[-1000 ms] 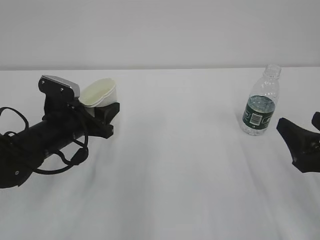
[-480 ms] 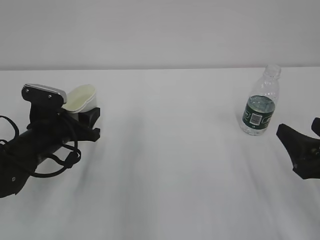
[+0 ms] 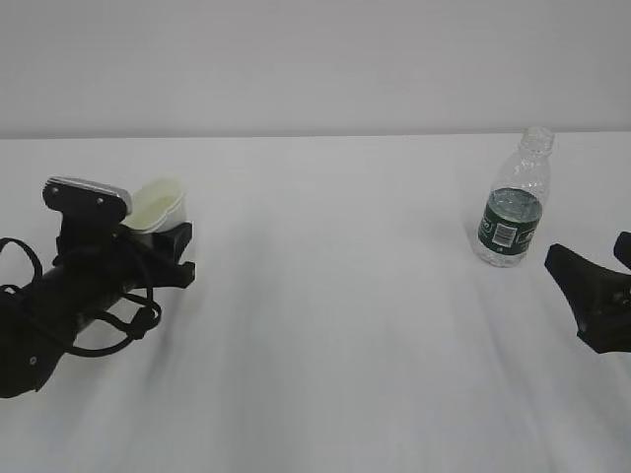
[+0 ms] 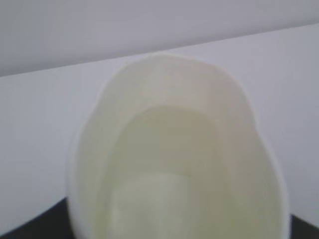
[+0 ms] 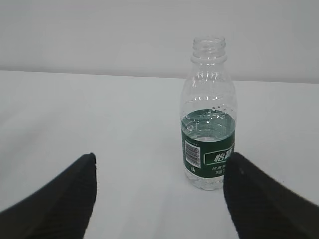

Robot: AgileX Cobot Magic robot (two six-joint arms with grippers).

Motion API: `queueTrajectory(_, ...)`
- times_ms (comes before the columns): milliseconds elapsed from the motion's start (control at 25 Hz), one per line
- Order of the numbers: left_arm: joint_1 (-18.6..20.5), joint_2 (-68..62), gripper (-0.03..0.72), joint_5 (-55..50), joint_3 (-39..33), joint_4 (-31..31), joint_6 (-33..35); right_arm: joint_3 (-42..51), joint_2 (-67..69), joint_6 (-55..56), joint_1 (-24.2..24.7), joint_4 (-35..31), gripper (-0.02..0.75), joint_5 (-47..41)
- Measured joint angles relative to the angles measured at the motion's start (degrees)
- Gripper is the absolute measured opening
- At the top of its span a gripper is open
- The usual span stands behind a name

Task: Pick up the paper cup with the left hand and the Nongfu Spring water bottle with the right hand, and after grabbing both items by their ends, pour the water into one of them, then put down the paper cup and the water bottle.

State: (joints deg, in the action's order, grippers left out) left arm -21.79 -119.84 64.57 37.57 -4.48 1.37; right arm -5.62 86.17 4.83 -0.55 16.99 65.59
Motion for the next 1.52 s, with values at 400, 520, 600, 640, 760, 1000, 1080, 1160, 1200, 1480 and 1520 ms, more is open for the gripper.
queueTrajectory(400,0.0,-2.2,0.382,0.0,0.2,0.0,0.0,0.0,0.0,0.0,0.0,0.1,0.594,0.0)
queueTrajectory(520,0.0,-2.8,0.382,0.0,1.1,0.0,0.0,0.0,0.0,0.0,0.0,0.1,0.594,0.0)
queueTrajectory(600,0.0,-3.5,0.382,0.1,1.8,0.0,0.0,0.0,0.0,0.0,0.0,0.1,0.593,0.0)
queueTrajectory(640,0.0,-3.6,0.382,0.1,1.9,0.0,0.0,0.0,0.0,0.0,0.0,0.1,0.593,0.0)
queueTrajectory(760,0.0,-4.0,0.382,0.1,2.2,-0.1,0.0,0.0,0.0,0.0,0.0,0.1,0.593,0.0)
queueTrajectory(1000,0.6,-4.3,0.382,0.1,3.6,-0.2,0.0,0.0,0.0,0.0,0.0,0.1,0.593,0.0)
queueTrajectory(1080,0.6,-4.4,0.382,0.1,4.1,-0.2,0.0,0.0,0.0,0.0,0.0,0.1,0.593,0.0)
queueTrajectory(1160,0.7,-4.4,0.382,0.1,4.3,-0.3,0.0,0.0,0.0,0.0,0.0,0.1,0.593,0.0)
queueTrajectory(1200,0.8,-4.5,0.382,0.1,4.3,-0.3,0.0,0.0,0.0,0.0,0.0,0.1,0.593,0.0)
queueTrajectory(1480,0.8,-6.0,0.382,0.2,6.1,-0.2,0.0,0.0,0.0,0.0,0.0,0.4,0.592,0.0)
queueTrajectory(1520,0.8,-6.1,0.382,0.2,6.2,-0.1,0.0,0.0,0.0,0.0,0.0,0.4,0.592,0.0)
